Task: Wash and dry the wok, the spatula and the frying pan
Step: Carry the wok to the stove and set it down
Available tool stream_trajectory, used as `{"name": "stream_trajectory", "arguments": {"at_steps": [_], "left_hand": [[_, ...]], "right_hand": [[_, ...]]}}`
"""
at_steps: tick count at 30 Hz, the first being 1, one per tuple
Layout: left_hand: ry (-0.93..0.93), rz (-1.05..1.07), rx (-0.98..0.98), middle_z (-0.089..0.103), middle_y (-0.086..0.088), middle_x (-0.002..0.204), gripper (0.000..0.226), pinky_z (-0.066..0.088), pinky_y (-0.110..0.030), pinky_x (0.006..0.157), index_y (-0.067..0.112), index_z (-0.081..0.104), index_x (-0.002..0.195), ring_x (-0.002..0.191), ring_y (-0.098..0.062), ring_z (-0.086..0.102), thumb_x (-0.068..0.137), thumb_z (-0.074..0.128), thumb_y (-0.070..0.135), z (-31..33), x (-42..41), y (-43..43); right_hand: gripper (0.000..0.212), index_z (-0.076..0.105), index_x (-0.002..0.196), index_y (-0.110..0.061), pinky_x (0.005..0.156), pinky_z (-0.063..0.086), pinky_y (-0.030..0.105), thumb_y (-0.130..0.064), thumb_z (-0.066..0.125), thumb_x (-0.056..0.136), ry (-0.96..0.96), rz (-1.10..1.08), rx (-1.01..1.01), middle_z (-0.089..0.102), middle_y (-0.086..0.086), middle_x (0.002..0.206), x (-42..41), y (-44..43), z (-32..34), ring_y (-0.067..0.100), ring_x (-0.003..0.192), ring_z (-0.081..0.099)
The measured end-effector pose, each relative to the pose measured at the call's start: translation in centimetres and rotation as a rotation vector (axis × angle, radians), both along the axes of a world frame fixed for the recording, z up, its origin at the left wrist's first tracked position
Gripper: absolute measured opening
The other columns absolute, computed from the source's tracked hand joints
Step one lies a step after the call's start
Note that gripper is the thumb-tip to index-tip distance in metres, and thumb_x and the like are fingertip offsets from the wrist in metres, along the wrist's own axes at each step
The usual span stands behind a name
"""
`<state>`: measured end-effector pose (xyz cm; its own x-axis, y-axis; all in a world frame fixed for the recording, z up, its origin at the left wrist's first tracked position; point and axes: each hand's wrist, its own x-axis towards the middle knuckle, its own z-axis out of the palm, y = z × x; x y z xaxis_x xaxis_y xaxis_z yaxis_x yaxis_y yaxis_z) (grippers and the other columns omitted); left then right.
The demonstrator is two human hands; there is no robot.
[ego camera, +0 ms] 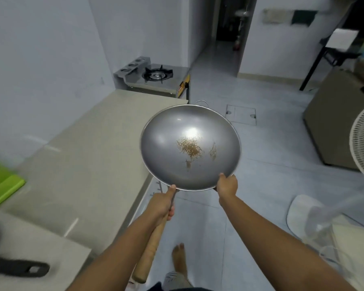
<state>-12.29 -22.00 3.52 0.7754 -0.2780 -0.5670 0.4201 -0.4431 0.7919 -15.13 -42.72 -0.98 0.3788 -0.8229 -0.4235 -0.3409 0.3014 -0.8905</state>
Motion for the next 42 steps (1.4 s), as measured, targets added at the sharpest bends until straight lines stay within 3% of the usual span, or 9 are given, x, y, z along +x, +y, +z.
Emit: {"name": "stream_trajectory", "arguments": {"at_steps": [14, 22, 30, 35, 42], "left_hand": [[0.025, -0.158, 0.074, 0.057, -0.010, 0.056, 0.059, 0.045, -0.025, 0.051, 0.004, 0.058, 0.069, 0.046, -0.017, 0.050, 0.095, 0.046, 0.056, -0.8, 21.4, -17.2], [0.072, -0.230, 0.056, 0.055, -0.009, 0.056, 0.057, 0.042, -0.021, 0.045, 0.004, 0.056, 0.070, 0.044, -0.015, 0.049, 0.096, 0.046, 0.053, -2.0, 30.4, -29.6], [0.122, -0.117, 0.023, 0.055, -0.008, 0.053, 0.058, 0.042, -0.021, 0.047, 0.007, 0.053, 0.063, 0.045, -0.017, 0.048, 0.095, 0.047, 0.055, -1.8, 38.8, -43.5], [0.146, -0.028, 0.021, 0.054, -0.009, 0.056, 0.058, 0.042, -0.022, 0.046, 0.007, 0.051, 0.064, 0.046, -0.017, 0.048, 0.094, 0.046, 0.057, -2.0, 43.7, -50.0], [0.148, 0.107, 0.013, 0.052, -0.008, 0.054, 0.057, 0.040, -0.023, 0.046, 0.008, 0.050, 0.063, 0.044, -0.017, 0.045, 0.095, 0.046, 0.054, -1.9, 52.2, -55.4]], "right_hand": [[0.036, 0.050, 0.130, -0.004, 0.094, 0.051, 0.053, -0.019, 0.050, 0.097, 0.037, -0.149, 0.033, 0.058, 0.016, 0.128, 18.1, -16.6, -1.8, 0.038, 0.111, 0.057], [0.036, 0.049, 0.129, -0.002, 0.091, 0.052, 0.053, -0.018, 0.049, 0.097, 0.079, -0.195, 0.042, 0.057, 0.019, 0.125, 25.7, -28.6, -2.9, 0.039, 0.107, 0.058], [0.034, 0.049, 0.126, 0.001, 0.090, 0.052, 0.054, -0.017, 0.049, 0.098, 0.117, -0.116, -0.012, 0.057, 0.020, 0.121, 35.1, -43.2, -1.4, 0.041, 0.107, 0.058], [0.032, 0.049, 0.125, 0.001, 0.086, 0.054, 0.053, -0.016, 0.048, 0.099, 0.110, -0.029, -0.004, 0.057, 0.018, 0.114, 41.8, -50.1, -1.2, 0.035, 0.093, 0.060], [0.032, 0.051, 0.122, -0.002, 0.087, 0.053, 0.055, -0.022, 0.051, 0.098, 0.121, 0.105, -0.054, 0.059, 0.020, 0.119, 53.1, -55.7, -1.4, 0.039, 0.103, 0.060]]}}
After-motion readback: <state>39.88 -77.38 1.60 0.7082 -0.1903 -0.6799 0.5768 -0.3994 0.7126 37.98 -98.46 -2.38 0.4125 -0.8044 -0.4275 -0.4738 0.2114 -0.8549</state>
